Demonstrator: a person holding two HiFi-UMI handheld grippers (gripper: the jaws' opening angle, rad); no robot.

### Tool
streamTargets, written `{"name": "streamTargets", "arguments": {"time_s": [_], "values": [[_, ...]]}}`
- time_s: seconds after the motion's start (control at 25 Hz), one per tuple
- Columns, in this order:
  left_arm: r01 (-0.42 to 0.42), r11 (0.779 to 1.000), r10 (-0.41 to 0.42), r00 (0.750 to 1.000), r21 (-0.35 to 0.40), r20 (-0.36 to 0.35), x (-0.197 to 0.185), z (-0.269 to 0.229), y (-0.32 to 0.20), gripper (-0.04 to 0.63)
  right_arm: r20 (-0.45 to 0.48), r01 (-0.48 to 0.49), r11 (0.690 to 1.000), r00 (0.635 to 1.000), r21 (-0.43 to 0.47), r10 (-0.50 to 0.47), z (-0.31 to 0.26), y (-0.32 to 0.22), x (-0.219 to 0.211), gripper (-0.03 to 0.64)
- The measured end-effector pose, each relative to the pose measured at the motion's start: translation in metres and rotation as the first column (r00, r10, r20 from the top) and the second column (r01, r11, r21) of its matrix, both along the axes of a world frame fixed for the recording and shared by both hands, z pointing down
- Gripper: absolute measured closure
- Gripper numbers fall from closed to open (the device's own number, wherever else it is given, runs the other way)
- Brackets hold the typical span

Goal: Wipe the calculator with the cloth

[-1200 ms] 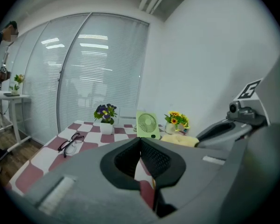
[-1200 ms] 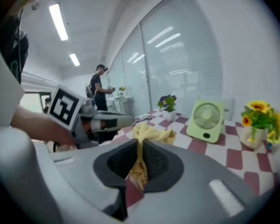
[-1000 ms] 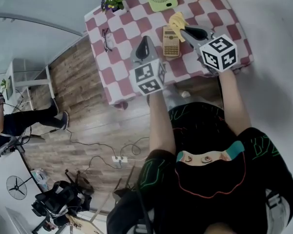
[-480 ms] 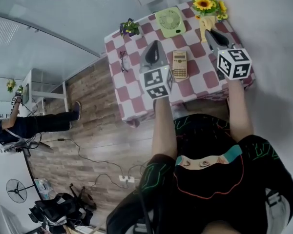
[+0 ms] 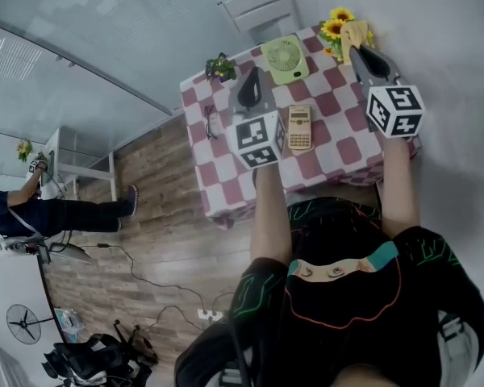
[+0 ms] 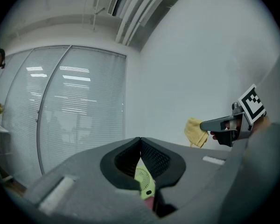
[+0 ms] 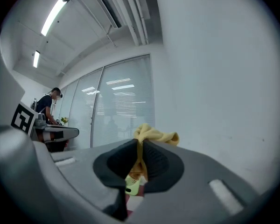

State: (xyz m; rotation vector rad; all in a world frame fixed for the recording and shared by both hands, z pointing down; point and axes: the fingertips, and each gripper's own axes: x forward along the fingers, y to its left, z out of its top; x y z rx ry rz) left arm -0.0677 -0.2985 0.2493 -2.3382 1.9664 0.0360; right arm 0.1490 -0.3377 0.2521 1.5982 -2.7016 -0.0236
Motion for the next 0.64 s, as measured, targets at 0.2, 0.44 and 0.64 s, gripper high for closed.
{"name": "streamTargets", "arguments": {"time_s": [0.2, 0.44, 0.64], "values": [[0.001, 1.000, -0.001, 1.000, 0.017, -0.008, 0.000, -0.009, -0.004, 0.585, -0.020, -0.007, 1.000, 1.000, 0.015, 0.008, 0.000, -0.006, 0.003, 0.579], [0.002, 1.000, -0.001, 1.000, 0.020, -0.007, -0.002, -0.009, -0.011, 0.586, -0.037, -0.012, 0.999, 0.999, 0.032, 0.013, -0.004, -0.011, 0.004, 0.578], [-0.006, 1.000, 0.006, 1.000, 0.016, -0.006, 0.001, -0.004, -0.014, 0.584, -0.054, -0.002, 0.999, 0.999, 0.046, 0.005, -0.002, -0.012, 0.003, 0.579]]}}
